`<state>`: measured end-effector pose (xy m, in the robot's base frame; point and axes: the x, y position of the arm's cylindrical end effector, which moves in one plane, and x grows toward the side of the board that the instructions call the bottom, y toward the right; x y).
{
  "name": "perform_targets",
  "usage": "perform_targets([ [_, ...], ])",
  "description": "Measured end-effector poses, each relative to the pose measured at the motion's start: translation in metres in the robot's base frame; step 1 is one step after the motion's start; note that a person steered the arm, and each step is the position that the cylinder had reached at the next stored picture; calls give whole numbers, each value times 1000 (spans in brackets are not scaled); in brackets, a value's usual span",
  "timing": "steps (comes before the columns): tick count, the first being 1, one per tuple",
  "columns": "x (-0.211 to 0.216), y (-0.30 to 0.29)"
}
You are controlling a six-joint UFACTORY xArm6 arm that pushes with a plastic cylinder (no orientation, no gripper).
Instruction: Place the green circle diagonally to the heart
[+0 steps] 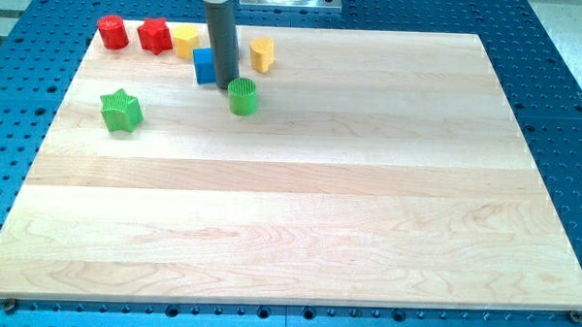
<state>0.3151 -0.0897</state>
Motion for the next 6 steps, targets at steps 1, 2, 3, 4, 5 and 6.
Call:
perform_targets([
  [1,-10,-11],
  [2,-28,48],
  [3,-37,74],
  [4,22,14],
  [5,55,-112],
  [6,2,-114],
])
